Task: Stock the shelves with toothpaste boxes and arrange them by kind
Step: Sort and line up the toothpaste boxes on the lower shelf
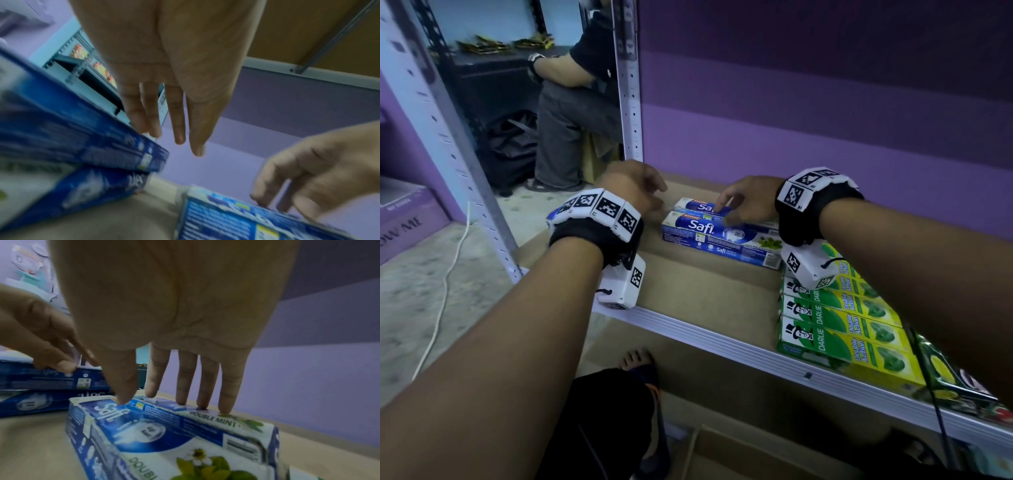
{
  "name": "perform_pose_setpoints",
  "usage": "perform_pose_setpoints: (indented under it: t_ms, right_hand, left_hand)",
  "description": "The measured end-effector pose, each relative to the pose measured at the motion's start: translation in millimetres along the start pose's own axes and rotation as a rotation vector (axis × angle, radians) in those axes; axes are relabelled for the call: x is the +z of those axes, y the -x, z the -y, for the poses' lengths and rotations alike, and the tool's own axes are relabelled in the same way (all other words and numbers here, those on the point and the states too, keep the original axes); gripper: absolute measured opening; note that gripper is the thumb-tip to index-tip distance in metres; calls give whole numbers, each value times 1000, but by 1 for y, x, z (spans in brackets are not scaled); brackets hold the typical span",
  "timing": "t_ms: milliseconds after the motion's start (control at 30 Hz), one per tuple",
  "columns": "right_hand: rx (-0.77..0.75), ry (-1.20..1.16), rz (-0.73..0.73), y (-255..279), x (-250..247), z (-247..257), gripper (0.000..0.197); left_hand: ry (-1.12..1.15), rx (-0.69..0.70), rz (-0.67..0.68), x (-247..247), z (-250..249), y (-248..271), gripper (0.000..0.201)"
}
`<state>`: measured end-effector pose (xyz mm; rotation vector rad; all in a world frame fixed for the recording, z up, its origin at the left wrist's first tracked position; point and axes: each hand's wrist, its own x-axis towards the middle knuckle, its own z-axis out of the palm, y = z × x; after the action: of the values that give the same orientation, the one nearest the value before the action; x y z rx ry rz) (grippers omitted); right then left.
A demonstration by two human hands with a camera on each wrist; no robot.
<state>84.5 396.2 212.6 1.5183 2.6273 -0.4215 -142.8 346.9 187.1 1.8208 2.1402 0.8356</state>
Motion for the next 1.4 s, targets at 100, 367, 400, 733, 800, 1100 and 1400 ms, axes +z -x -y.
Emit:
perform_pose_setpoints:
  t_ms: [100, 367, 400, 733, 800, 1100, 1400]
  right_hand:
    - [11, 11, 75, 3, 4, 4, 53]
    - [-6, 124, 65, 12, 14, 4, 65]
    - [-14, 121, 54, 14, 15, 4, 63]
    - [-57, 63, -48, 29, 12, 6, 47]
    - [-78, 55, -122, 31, 9, 7, 55]
    - [-291, 255, -496, 54, 1, 29, 83]
    - [-345, 405, -570, 73, 1, 39, 64]
  left_hand:
    - [-64, -20, -100, -10, 9, 6, 30]
    - [-198, -236, -89, -14, 55, 17, 67]
    - [-201, -261, -88, -16, 58, 18, 68]
    - [-42, -215, -137, -28, 56, 36, 57]
    - [67, -190, -133, -31, 50, 43, 51]
    - [643, -216, 159, -40, 26, 62, 39]
    - [945, -211, 578, -33, 16, 71, 52]
